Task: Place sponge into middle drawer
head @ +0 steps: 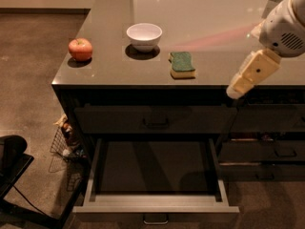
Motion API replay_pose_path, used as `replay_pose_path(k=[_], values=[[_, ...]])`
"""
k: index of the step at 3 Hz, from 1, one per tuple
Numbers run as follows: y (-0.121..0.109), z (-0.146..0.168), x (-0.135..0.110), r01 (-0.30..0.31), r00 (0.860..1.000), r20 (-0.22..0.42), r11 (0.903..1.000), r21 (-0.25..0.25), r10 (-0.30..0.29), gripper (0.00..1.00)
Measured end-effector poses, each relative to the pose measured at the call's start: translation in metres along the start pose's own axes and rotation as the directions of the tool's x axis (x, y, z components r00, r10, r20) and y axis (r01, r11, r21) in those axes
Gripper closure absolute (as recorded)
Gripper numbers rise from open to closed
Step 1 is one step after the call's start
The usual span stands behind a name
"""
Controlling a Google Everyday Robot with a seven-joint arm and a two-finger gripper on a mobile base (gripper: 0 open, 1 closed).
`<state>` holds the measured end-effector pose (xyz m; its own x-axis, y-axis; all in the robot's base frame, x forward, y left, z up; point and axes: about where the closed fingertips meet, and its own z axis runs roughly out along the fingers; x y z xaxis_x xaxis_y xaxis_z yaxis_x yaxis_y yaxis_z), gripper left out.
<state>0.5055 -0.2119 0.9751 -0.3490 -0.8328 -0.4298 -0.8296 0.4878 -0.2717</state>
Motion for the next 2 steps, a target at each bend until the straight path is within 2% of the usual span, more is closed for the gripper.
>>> replay_pose_path(k=[1,2], values=[[-0.031,0.028,-0.018,-0.149,0.988,0.047,0.9847,0.09,0.146,0.0],[-0.066,0.058,-0.044,-0.272,0.962,0.063,0.9428,0.193,0.265,0.0]])
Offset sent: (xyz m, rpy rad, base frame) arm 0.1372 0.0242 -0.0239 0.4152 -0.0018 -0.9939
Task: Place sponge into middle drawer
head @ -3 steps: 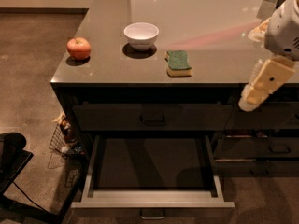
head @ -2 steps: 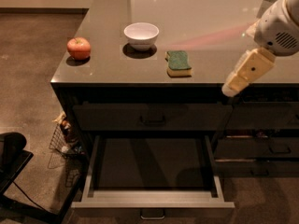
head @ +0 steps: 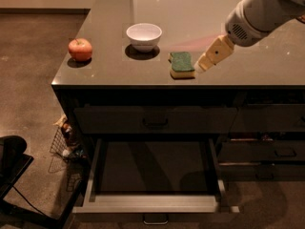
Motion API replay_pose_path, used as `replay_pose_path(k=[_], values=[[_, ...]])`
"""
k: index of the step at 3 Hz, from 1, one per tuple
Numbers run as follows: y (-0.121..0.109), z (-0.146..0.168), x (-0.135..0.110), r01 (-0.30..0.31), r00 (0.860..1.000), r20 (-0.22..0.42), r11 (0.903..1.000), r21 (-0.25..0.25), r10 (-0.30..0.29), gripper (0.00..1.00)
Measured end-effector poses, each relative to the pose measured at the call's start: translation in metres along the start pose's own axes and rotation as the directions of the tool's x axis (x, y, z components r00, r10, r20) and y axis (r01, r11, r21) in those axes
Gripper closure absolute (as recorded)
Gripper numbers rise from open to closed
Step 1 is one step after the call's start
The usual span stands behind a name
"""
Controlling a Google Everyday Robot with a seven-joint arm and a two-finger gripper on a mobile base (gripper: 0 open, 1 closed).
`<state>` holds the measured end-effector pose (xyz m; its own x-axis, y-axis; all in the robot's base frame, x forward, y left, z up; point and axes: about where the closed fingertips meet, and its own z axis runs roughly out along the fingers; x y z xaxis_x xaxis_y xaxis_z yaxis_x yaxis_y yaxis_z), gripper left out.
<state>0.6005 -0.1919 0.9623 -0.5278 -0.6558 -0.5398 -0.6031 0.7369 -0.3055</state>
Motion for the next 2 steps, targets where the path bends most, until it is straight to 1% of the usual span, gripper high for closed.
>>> replay_pose_path(k=[1,2], values=[[0.002,-0.002,0.002,-0.04,0.999,-0.001,0.9992,-0.006,0.04,0.0],[-0.002,0.018,0.001,-0.073,0.996,-0.051,0.9973,-0.004,0.073,0.0]])
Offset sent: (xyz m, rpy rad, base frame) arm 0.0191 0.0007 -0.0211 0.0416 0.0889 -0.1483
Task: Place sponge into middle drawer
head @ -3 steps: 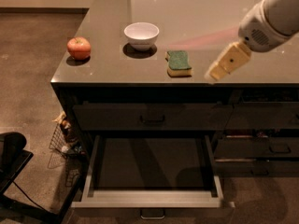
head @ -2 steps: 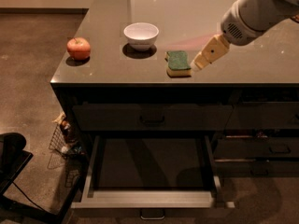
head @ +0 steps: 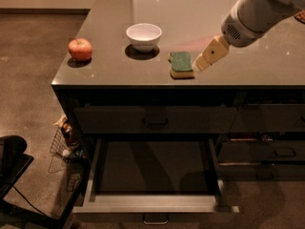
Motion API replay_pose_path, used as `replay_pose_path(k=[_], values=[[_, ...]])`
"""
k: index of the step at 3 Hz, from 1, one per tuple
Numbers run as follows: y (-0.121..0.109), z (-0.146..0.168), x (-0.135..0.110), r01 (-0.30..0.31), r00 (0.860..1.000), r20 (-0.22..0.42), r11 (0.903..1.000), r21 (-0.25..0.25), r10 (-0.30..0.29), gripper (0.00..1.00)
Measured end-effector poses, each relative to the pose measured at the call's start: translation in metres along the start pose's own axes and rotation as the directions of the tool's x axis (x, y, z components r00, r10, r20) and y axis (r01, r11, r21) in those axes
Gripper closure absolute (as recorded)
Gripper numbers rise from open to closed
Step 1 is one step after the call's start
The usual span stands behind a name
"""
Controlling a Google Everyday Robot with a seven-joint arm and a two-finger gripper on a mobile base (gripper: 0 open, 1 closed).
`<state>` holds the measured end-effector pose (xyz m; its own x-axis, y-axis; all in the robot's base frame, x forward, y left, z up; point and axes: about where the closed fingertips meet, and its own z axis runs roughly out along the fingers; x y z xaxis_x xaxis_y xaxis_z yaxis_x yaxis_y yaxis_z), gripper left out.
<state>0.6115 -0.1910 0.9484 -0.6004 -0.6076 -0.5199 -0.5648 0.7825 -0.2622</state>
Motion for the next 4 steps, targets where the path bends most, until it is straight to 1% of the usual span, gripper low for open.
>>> replay_pose_path(k=[1,2,3,4], values=[[0.006,0.03,-0.014,-0.134,0.99,-0.038,0.9909,-0.013,0.133,0.0],[0.009,0.061,-0.032,-0.283,0.956,-0.097,0.9583,-0.04,0.278,0.0],[0.012,0.091,-0.049,-0.401,0.91,-0.15,0.9127,-0.079,0.387,0.0],[0.012,0.119,-0.051,-0.472,0.872,-0.195,0.8769,-0.093,0.448,0.0]])
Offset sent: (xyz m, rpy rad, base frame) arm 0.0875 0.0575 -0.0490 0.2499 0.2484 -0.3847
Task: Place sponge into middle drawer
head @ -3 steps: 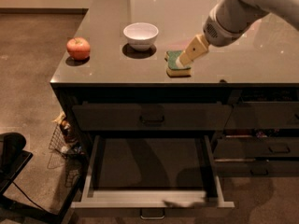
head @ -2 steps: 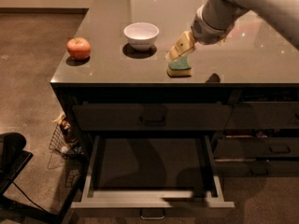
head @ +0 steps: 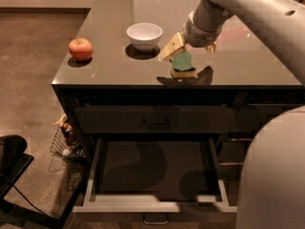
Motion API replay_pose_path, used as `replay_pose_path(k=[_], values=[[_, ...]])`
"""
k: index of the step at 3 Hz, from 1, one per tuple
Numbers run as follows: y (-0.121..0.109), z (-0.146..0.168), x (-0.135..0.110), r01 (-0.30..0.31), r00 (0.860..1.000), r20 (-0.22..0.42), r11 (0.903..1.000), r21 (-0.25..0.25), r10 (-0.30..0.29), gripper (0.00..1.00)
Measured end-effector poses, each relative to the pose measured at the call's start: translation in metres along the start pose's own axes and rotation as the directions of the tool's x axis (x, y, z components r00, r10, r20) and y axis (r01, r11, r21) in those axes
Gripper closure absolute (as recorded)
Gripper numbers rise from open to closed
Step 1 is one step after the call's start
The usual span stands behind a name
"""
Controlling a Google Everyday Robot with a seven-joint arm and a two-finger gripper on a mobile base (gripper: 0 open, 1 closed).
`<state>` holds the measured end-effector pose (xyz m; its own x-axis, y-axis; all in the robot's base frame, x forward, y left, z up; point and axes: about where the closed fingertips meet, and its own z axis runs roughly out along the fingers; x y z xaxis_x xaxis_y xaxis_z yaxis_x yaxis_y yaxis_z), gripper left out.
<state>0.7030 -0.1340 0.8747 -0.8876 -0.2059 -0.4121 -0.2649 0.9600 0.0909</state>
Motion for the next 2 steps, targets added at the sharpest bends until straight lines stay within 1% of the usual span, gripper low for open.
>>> replay_pose_path(k=[1,2], values=[[-0.011,0.018,0.005,-0.011,0.999,-0.036,0.999,0.042,0.013,0.18],[-0.023,0.034,0.021,-0.001,0.996,-0.089,0.9955,0.095,0.01,0.41]])
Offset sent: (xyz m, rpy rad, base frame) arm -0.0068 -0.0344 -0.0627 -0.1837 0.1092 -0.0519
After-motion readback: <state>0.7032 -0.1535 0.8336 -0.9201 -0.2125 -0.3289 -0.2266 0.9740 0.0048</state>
